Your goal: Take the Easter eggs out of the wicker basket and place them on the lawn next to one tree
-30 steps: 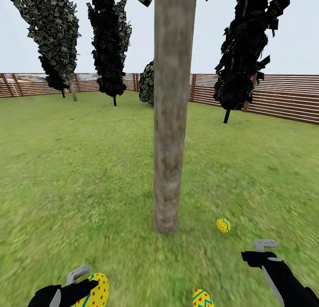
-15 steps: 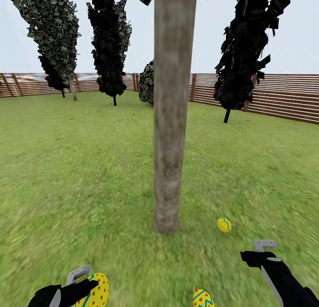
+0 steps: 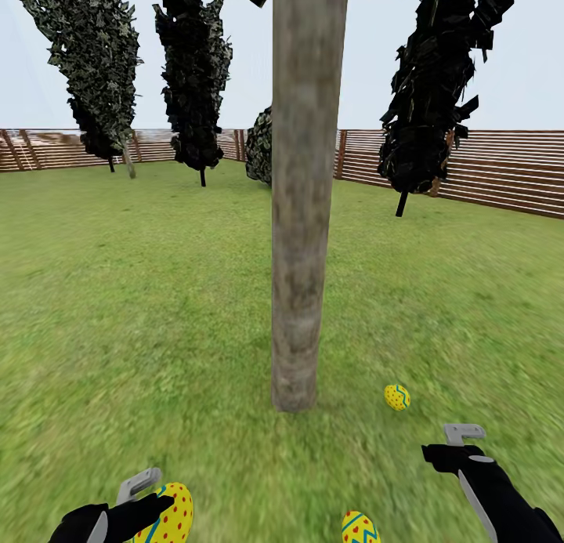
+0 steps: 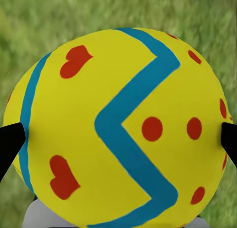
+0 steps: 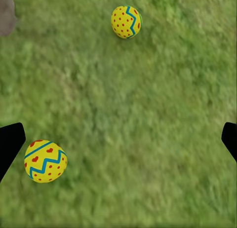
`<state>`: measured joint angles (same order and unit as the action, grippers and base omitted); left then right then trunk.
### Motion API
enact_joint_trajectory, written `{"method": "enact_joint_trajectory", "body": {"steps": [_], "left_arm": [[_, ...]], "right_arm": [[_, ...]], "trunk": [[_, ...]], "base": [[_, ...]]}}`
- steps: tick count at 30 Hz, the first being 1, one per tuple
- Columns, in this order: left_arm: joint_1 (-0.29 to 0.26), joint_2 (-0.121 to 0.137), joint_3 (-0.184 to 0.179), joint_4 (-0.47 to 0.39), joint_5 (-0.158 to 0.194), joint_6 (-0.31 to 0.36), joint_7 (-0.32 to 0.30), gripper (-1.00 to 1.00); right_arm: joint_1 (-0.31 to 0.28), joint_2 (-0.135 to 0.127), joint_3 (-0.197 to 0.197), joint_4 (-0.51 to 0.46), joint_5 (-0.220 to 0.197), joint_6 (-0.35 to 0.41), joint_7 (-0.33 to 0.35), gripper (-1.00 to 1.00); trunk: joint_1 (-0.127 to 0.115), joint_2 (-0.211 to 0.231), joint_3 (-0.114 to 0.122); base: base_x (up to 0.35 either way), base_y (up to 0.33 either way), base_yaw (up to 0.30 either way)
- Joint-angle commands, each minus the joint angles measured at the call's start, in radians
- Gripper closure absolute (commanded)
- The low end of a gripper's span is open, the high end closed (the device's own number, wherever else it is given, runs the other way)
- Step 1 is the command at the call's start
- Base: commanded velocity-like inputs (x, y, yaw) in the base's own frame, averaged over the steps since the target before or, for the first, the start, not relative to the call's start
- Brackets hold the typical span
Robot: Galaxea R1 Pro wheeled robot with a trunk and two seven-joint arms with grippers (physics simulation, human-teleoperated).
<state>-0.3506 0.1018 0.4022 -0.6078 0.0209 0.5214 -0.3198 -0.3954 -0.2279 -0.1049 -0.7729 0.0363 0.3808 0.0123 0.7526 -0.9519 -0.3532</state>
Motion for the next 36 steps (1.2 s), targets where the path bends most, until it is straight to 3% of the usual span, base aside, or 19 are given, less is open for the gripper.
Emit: {"method": "enact_joint_trajectory", "body": {"steps": [1,36], "left_arm": [[-0.001,-0.001,0.004,-0.001,0.002,0.008,-0.004,1.00],[-0.001,-0.001,0.006,-0.001,0.002,0.008,-0.004,1.00]], "right_arm": [[0.000,0.000,-0.001,-0.002,0.004,0.006,0.001,-1.00],[0.000,0.007,0.000,0.000,0.004,0.007,0.001,-1.00]], "trunk": [[0.004,-0.008,-0.004],[0.138,-0.253,-0.114]], "base": [[0.000,0.000,0.000],[0.000,0.000,0.000]]}}
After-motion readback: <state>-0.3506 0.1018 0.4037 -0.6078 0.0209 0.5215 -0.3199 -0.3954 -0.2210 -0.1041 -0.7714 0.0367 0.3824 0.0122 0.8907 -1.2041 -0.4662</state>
